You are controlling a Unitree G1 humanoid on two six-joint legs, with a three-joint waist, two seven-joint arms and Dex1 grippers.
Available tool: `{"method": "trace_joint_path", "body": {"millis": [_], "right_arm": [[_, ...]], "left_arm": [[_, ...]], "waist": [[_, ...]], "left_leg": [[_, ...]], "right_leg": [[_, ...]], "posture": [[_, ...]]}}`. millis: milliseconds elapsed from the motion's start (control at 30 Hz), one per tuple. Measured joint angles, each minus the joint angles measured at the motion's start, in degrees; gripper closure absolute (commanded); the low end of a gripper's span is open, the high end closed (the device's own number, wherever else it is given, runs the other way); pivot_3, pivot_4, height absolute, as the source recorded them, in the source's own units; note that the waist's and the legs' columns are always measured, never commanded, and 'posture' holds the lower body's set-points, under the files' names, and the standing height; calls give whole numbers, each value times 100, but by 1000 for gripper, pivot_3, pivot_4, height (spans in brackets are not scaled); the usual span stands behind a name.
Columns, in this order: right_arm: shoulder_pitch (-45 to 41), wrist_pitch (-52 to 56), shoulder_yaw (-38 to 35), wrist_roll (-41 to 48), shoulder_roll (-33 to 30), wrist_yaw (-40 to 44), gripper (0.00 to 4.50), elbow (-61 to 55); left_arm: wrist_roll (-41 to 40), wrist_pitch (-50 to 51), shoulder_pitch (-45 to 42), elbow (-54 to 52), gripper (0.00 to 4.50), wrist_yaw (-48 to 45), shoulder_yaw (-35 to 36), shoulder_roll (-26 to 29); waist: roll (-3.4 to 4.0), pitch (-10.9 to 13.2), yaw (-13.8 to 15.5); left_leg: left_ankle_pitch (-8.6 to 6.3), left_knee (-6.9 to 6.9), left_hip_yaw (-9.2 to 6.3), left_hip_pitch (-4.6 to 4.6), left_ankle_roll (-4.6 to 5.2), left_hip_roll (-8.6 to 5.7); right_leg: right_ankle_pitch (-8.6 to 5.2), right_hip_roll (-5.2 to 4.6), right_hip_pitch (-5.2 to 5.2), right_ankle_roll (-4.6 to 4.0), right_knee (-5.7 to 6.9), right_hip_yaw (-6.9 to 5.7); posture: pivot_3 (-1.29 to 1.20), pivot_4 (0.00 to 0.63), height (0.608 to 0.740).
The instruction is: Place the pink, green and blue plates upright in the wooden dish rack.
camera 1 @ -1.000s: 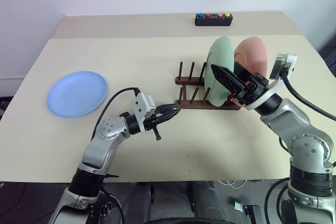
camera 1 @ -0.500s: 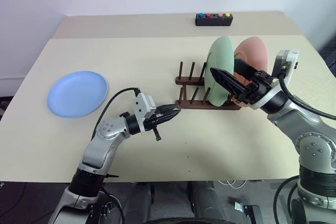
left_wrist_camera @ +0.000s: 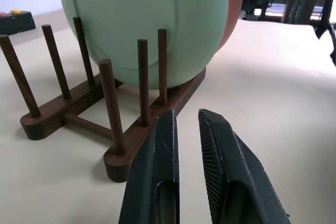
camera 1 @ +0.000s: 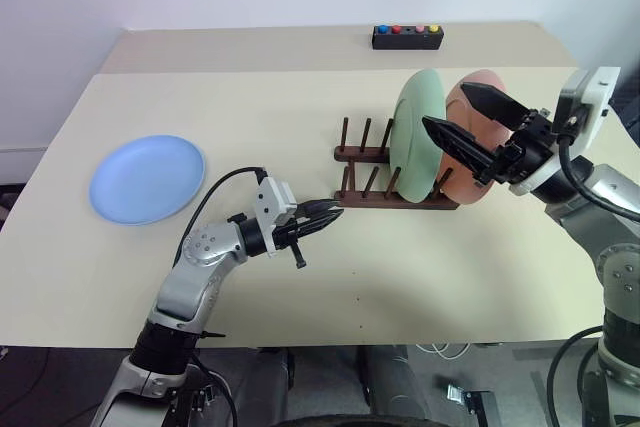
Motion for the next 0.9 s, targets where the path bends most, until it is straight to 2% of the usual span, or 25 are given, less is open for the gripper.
{"method": "trace_joint_path", "body": {"millis": [167,200,300,467,533,667,767,900], "right_arm": [[-383,-95,3,-133,-55,103,135,-13],[-591,-112,11,-143,-56,116,89,-13],[-1083,-330,403,-604,-205,309,70,-30],[-1307,-1023,1824,-2084,-258,885,70,147],[-1367,-1362,2304,-2545,-142,1123,70,287],[-1427,-1820,2774,-3086,217,1390,70,517],[-1453,-2040,2953,-3263,465,1555,70,642],[-1452,-2140,2970,-3414,587,1671,70,822]], "left_arm": [[-2,10,-37,6,3868,40,49,58],[-16,28,-69,12,3612,81,118,77],[-241,325,-243,105,2637,370,592,139],[-306,520,-492,425,42,1180,1696,536],[-127,558,-608,727,42,1672,2100,769],[467,927,-829,1312,42,2825,2525,1182],[877,1685,-1015,1850,42,3758,2879,1529],[1003,2395,-1184,2056,42,4383,3179,1612]], "waist": [[1,1,-10],[1,1,-15],[1,0,-23],[-2,0,-38],[-3,1,-33],[-14,5,-12],[-20,9,-28],[-29,11,5]], "left_leg": [[0,0,0,0,0,0],[0,0,0,0,0,0],[0,-1,-1,1,0,1],[0,-4,-2,-1,0,1],[0,-4,-2,-1,-1,2],[1,-1,-7,-4,-1,0],[1,-3,-12,-4,-2,0],[2,-3,-21,-6,-4,-1]], "right_leg": [[0,0,-1,0,1,0],[0,0,-1,0,1,0],[0,1,-3,0,3,-4],[0,0,-8,1,1,-7],[0,0,-10,2,2,-7],[1,-2,-9,3,2,-10],[1,0,-10,3,3,-13],[2,-2,-9,2,5,-22]], "posture": [[0,150,740],[0,150,740],[0,150,740],[0,150,740],[0,150,740],[0,150,740],[0,150,740],[0,150,740]]}}
